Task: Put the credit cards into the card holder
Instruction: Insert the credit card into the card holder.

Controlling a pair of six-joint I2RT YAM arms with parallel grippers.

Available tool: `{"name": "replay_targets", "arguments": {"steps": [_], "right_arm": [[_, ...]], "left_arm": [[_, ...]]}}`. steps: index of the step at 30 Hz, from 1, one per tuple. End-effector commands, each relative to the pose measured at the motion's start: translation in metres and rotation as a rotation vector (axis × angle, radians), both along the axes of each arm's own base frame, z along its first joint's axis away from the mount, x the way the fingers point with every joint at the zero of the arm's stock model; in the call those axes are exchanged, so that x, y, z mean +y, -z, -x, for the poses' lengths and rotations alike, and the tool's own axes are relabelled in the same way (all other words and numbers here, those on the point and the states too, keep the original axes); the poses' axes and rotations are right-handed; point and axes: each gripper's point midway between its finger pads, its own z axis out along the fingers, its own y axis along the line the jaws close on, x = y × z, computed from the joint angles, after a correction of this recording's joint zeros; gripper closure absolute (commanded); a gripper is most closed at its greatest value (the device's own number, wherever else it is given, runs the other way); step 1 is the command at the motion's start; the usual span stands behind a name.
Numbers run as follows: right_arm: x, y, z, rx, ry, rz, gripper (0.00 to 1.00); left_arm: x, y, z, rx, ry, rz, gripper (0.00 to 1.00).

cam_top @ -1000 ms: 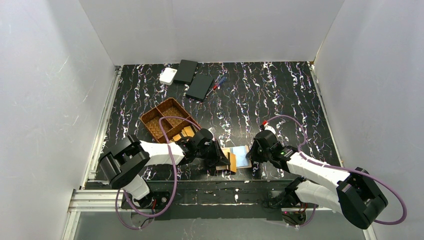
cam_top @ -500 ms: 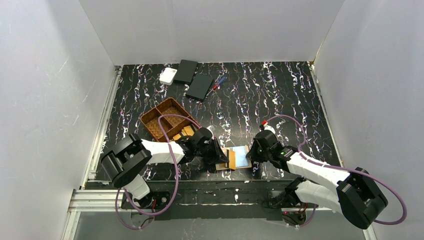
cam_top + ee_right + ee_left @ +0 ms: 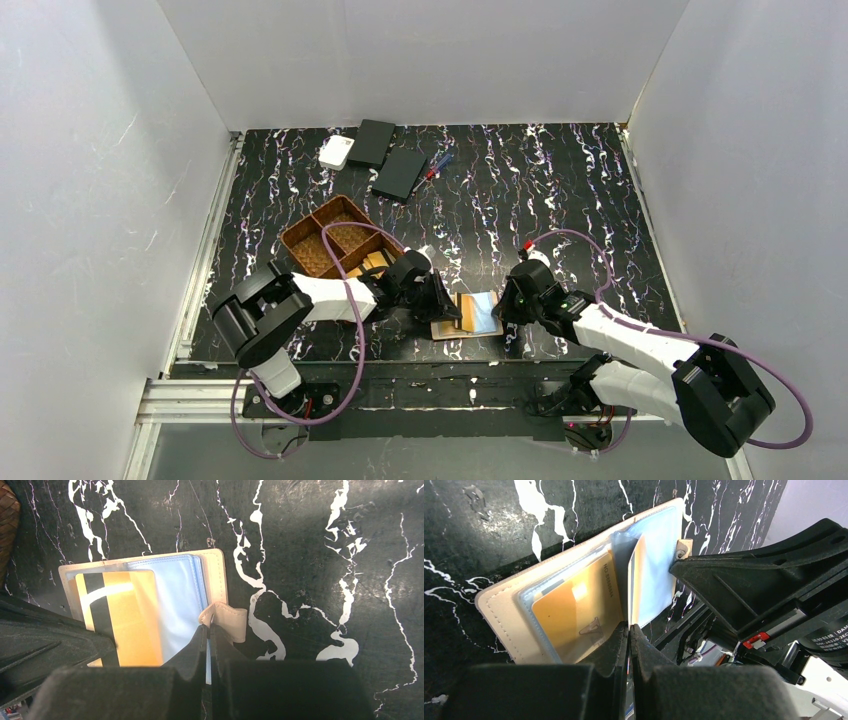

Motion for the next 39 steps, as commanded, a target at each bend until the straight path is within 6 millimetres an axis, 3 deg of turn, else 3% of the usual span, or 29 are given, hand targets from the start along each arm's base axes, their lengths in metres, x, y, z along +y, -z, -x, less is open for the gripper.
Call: {"name": "replay_targets", "arguments": {"steps": [1, 16, 21, 25, 32, 39], "right_arm": [[0.001, 0.011, 0.017, 0.081, -0.044, 0.01, 0.95], [-0.003, 0.008, 0.019, 0.072, -0.059, 0.024, 0.91], [-0.01, -0.002, 0.012, 0.032, -0.06, 0.072, 0.84], [-0.015, -0.011, 0.006, 0.003, -0.068, 0.115, 0.82], [-0.016, -0.022, 0.001, -0.024, -0.089, 0.146, 0.78], [-0.008, -0.016, 0.005, -0.003, -0.107, 0.101, 0.76]], "left_arm": [[0.002, 0.005, -0.01, -0.02, -0.029, -0.033, 1.0], [-0.011, 0.007, 0.004, 0.045, 0.014, 0.003, 0.99], [-0.008, 0.005, 0.005, 0.036, 0.019, -0.003, 0.78], [-0.005, 0.003, 0.006, 0.025, 0.037, -0.031, 0.68], [0.001, -0.002, 0.005, -0.025, 0.079, -0.113, 0.63], [-0.005, -0.004, 0.004, -0.066, 0.145, -0.203, 0.63]]}}
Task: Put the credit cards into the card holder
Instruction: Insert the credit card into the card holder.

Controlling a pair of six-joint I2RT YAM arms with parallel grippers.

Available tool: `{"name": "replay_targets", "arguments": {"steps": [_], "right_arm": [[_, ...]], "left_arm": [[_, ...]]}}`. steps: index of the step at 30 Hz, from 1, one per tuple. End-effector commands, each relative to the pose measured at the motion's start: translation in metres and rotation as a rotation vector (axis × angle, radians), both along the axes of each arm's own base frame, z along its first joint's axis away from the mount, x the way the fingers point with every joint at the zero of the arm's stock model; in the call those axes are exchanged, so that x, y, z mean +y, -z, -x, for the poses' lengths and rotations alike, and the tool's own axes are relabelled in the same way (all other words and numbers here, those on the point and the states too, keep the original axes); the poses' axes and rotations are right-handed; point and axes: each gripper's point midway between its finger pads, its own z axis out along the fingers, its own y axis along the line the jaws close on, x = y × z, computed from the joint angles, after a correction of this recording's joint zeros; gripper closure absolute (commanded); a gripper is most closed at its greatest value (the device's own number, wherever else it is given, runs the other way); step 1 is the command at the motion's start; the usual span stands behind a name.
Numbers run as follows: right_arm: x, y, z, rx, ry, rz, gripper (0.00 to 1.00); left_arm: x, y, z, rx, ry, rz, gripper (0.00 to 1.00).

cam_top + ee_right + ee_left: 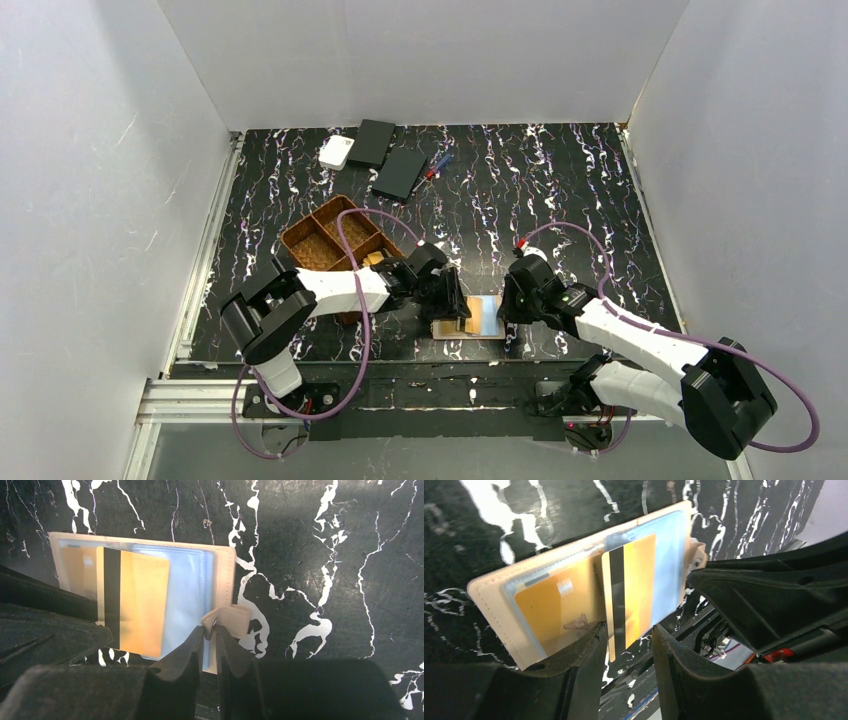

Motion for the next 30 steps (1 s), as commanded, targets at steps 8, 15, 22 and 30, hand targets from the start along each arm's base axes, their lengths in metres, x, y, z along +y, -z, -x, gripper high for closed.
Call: {"name": "replay_targets", "arguments": {"steps": [8, 15, 22, 30], "right_arm": [[0.015, 0.004, 0.005, 0.023, -0.022, -0.079, 0.78], [0.014, 0.002, 0.005, 0.025, -0.014, -0.077, 0.77], [-0.013, -0.002, 0.002, -0.01, 0.051, 0.027, 0.64], [-0.011, 0.003, 0.004, -0.003, 0.046, 0.009, 0.63]], "left_arm": [[-0.026, -0.002, 0.001, -0.029, 0.122, -0.057, 0.65], [-0.034, 0.001, 0.007, -0.008, 0.15, -0.048, 0.64], [-0.019, -0.008, 0.008, -0.037, 0.143, -0.084, 0.59], [-0.029, -0.001, 0.009, -0.012, 0.179, -0.079, 0.59]]}}
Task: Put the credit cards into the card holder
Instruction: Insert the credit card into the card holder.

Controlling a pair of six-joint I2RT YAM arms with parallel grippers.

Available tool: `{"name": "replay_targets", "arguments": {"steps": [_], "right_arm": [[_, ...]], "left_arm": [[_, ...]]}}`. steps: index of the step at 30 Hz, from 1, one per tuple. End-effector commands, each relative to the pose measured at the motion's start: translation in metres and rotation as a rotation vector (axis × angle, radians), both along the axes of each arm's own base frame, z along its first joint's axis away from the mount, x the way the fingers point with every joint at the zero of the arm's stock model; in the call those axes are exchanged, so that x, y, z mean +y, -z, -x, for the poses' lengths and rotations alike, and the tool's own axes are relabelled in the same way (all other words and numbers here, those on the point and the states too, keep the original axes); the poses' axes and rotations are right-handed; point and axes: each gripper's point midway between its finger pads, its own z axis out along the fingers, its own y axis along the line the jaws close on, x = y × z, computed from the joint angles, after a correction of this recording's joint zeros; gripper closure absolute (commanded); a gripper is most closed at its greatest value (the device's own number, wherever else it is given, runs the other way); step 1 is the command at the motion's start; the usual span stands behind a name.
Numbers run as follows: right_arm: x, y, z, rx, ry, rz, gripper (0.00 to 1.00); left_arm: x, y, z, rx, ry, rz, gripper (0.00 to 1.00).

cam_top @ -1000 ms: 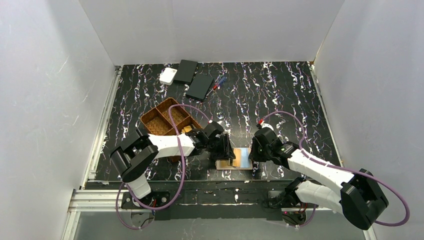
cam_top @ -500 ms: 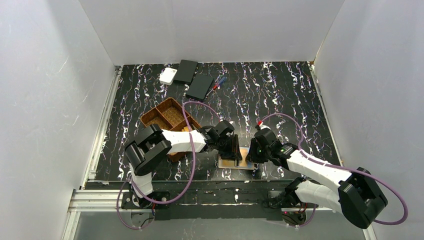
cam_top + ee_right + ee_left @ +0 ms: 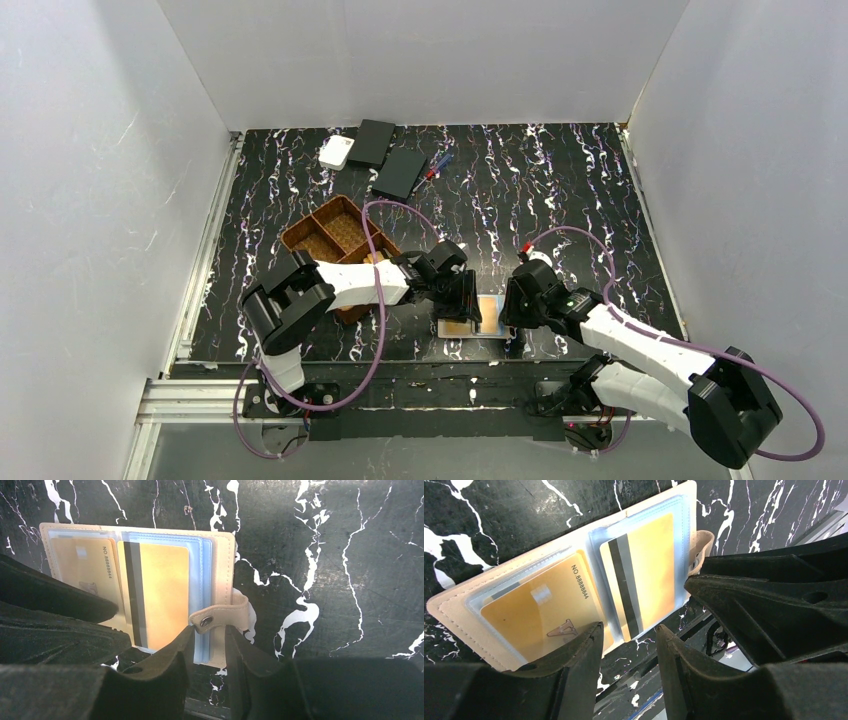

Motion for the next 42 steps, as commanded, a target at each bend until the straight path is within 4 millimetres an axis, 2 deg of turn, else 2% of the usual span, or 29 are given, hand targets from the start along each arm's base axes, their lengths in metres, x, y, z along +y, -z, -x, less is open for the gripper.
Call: {"name": "replay_targets", "arguments": {"steps": [1, 6, 11, 14, 19, 23, 24, 27, 29, 34, 38, 42], "right_arm": [[0.0, 0.002, -0.003, -0.006, 0.013, -0.004, 0.65], [0.018, 0.006, -0.002, 0.015, -0.023, -0.079, 0.73], [0.036, 0.002, -0.003, 0.025, -0.056, -0.153, 0.76], [0.043, 0.001, -0.001, 0.041, -0.071, -0.19, 0.76], [0.026, 0.0, -0.003, 0.013, -0.039, -0.117, 0.74], [0.007, -0.011, -0.008, -0.034, -0.018, -0.026, 0.65], [0.005, -0.015, -0.009, -0.043, -0.02, -0.012, 0.6], [0.01, -0.028, -0.01, -0.06, -0.044, -0.039, 0.43], [0.015, -0.035, -0.011, -0.072, -0.062, -0.062, 0.37], [0.01, -0.046, -0.022, -0.112, -0.102, 0.009, 0.28], [0.014, -0.051, -0.03, -0.116, -0.149, 0.052, 0.2], [0.017, -0.042, -0.033, -0.064, -0.153, 0.093, 0.18]], "left_arm": [[-0.009, -0.002, 0.003, 0.018, 0.035, 0.012, 0.59], [-0.025, -0.006, 0.001, 0.026, 0.051, 0.065, 0.61], [-0.046, -0.012, 0.005, 0.045, 0.094, 0.118, 0.63], [-0.048, -0.017, 0.009, 0.032, 0.106, 0.128, 0.63], [-0.026, -0.024, 0.003, -0.019, 0.071, 0.106, 0.59], [-0.012, -0.036, 0.003, -0.032, 0.074, 0.111, 0.57], [-0.007, -0.039, 0.005, -0.028, 0.076, 0.103, 0.55], [-0.004, -0.057, 0.008, -0.044, 0.096, 0.142, 0.51], [-0.001, -0.07, 0.008, -0.061, 0.108, 0.165, 0.48], [0.023, -0.096, 0.016, -0.121, 0.14, 0.176, 0.44], [0.049, -0.101, 0.025, -0.152, 0.127, 0.153, 0.42], [0.069, -0.102, 0.032, -0.176, 0.106, 0.143, 0.41]]}}
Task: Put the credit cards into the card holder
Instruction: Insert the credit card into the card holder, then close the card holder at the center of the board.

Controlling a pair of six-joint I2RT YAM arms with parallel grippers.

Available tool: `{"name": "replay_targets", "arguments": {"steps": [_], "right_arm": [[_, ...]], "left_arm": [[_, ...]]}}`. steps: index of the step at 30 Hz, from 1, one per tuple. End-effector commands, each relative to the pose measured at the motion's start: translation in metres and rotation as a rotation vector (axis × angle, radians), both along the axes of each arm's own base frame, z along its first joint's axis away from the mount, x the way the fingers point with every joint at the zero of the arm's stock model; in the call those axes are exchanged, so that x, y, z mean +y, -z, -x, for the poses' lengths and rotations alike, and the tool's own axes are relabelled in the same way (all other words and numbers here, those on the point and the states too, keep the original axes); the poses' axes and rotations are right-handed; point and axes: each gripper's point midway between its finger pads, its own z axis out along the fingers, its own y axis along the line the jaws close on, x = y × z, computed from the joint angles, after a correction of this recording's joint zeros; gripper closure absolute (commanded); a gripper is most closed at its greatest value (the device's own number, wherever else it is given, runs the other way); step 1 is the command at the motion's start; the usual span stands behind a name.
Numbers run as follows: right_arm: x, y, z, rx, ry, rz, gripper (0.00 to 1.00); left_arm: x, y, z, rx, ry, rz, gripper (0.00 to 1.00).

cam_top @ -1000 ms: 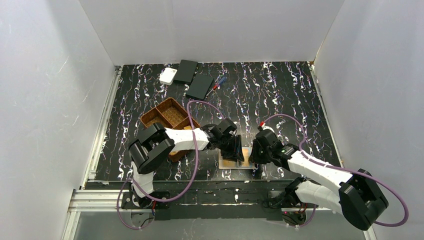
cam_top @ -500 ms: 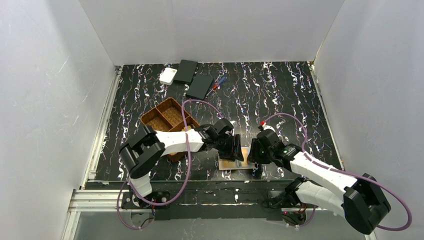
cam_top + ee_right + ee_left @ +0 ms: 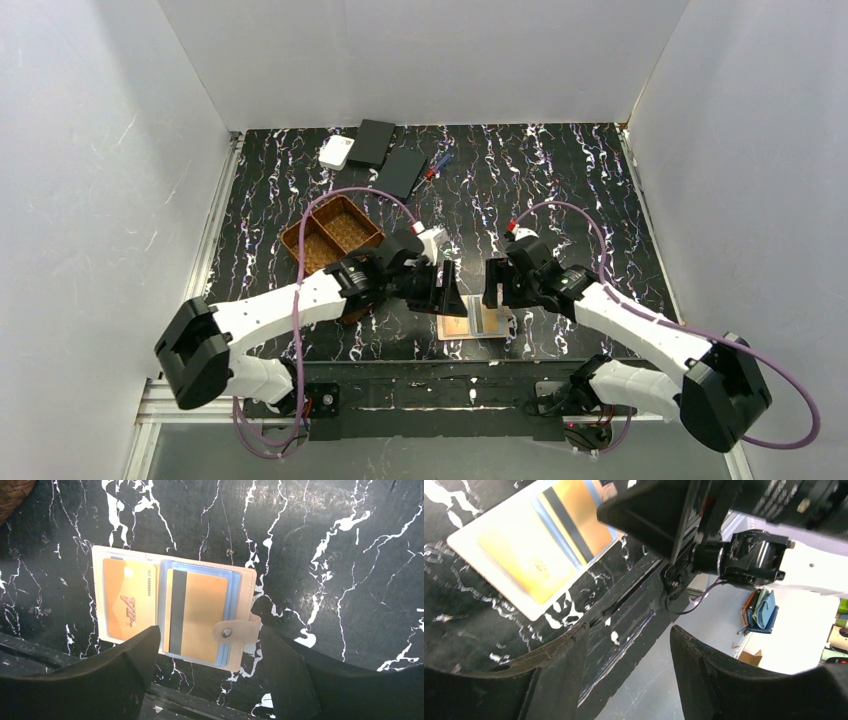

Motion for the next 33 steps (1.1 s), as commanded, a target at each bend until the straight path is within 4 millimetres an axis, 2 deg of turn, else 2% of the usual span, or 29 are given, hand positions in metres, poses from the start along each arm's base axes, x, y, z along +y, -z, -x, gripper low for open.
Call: {"name": "replay_targets", "arguments": {"steps": [1, 5, 11, 13, 19, 20, 23, 29, 33], "right_arm": [[-0.004, 0.003, -0.008, 0.017, 0.0, 0.088, 0.2], [-0.018, 0.009, -0.012, 0.01, 0.045, 0.209, 0.27], [-0.023, 0.021, -0.008, 0.031, 0.049, 0.308, 0.4], [-0.028, 0.022, -0.008, 0.029, 0.065, 0.333, 0.53], [-0.033, 0.005, -0.013, -0.026, 0.08, 0.325, 0.95], [-0.033, 0.002, -0.013, -0.033, 0.074, 0.323, 0.99], [-0.025, -0.009, -0.013, -0.039, 0.025, 0.294, 0.99], [-0.013, -0.053, -0.021, -0.121, -0.053, 0.238, 0.99], [0.013, -0.075, -0.02, -0.136, -0.165, 0.137, 0.99]], "left_arm": [[0.031, 0.009, 0.01, -0.019, -0.016, -0.063, 0.41], [0.043, 0.011, 0.018, -0.02, -0.031, -0.05, 0.39], [0.046, 0.021, 0.027, 0.012, -0.022, -0.037, 0.38], [0.045, 0.022, 0.028, 0.014, -0.013, -0.035, 0.38], [0.044, 0.022, 0.027, -0.002, -0.009, -0.022, 0.38], [0.044, 0.022, 0.026, -0.003, -0.012, -0.02, 0.38], [0.044, 0.022, 0.025, -0.001, -0.023, -0.017, 0.38], [0.047, 0.02, 0.022, -0.023, -0.051, -0.01, 0.38], [0.049, 0.019, 0.02, -0.031, -0.07, -0.007, 0.38]]}}
